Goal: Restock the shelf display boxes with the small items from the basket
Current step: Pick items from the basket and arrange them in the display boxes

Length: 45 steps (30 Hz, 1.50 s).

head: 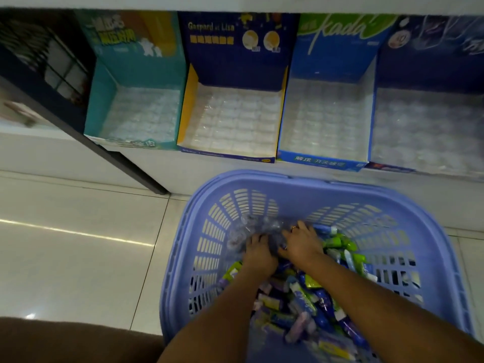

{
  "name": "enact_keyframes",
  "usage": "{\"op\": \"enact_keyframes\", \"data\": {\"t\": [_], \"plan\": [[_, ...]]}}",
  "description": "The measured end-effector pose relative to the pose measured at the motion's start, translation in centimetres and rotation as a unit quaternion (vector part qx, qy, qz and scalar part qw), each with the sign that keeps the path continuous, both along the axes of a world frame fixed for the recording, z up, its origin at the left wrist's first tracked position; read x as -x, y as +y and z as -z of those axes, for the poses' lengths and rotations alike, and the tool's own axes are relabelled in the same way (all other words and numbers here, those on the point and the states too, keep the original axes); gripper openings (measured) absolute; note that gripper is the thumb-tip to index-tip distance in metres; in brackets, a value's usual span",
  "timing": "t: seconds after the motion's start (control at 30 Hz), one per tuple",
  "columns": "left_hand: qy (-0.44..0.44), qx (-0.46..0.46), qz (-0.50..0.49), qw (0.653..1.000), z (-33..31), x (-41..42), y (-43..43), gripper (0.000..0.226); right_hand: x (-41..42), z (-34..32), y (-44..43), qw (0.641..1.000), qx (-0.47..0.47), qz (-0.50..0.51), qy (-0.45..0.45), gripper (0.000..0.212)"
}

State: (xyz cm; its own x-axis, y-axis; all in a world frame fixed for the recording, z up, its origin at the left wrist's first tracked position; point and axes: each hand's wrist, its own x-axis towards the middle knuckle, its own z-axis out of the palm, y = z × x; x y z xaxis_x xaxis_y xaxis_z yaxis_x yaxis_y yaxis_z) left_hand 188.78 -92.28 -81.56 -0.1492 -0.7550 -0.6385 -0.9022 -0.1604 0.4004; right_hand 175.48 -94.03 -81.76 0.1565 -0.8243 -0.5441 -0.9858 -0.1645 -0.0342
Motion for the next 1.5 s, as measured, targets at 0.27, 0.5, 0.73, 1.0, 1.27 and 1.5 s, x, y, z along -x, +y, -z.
{"op": "enact_keyframes", "data": {"t": [0.27,0.5,0.73,1.0,1.27,1.5], "plan": [[0.07,-0.005,-0.055,0.996,-0.2,0.2,0.3,0.048,2.0,-0.8,4.8,0.998,-0.018,-0.046,-0.038,0.052],[0.025,0.021,-0.354,0.935,-1.6,-1.3,2.8,0.038,0.8,-1.7,4.5,0.996,-0.066,-0.009,-0.066,0.065],[0.038,-0.059,0.047,0.996,-0.8,0.3,3.7,0.063,2.9,-4.1,5.6,0.969,-0.131,0.021,-0.207,0.027],[0.13,-0.118,0.042,0.984,-0.9,1.3,3.0,0.049,5.3,-5.5,7.6,0.966,-0.163,0.068,-0.188,0.049],[0.179,-0.15,0.093,0.968,-2.3,3.7,4.1,0.037,5.9,-8.1,7.2,0.982,-0.159,0.03,-0.098,0.034],[0.103,-0.082,0.131,0.983,-4.4,4.8,3.8,0.034,8.9,-10.8,8.1,0.938,-0.172,0.26,-0.153,0.026]]}}
